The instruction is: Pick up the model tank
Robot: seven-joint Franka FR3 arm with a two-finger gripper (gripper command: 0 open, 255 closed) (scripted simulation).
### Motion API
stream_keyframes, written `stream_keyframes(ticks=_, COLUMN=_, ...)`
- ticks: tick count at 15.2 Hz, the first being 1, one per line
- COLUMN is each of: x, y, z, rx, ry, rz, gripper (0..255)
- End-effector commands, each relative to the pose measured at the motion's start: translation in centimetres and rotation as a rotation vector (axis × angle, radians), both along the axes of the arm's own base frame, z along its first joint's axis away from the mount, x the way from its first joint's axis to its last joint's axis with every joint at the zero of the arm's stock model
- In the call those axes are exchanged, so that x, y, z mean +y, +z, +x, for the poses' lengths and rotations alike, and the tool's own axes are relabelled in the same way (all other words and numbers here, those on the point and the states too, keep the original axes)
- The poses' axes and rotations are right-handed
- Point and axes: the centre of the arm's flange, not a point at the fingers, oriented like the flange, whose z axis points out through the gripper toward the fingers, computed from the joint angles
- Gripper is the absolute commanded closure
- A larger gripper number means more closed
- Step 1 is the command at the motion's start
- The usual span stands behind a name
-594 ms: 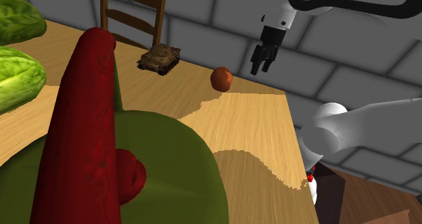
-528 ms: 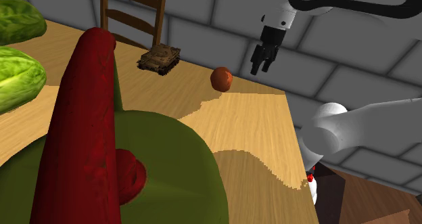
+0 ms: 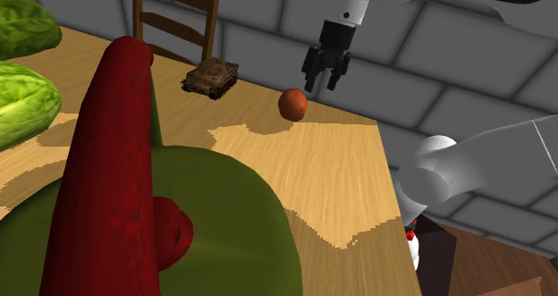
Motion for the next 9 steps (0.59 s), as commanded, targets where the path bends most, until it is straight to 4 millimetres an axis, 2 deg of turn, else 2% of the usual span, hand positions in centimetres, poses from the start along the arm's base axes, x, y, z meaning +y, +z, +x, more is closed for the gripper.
stream_keyframes(ticks=1, x=2.2, y=0.7, z=1.2, rx=0.002, ry=-0.046, rz=-0.002, gripper=0)
stream_keyframes(ticks=9, x=10.6, y=3.0, z=7.1, rx=0.010, ry=-0.215, rz=-0.016, gripper=0)
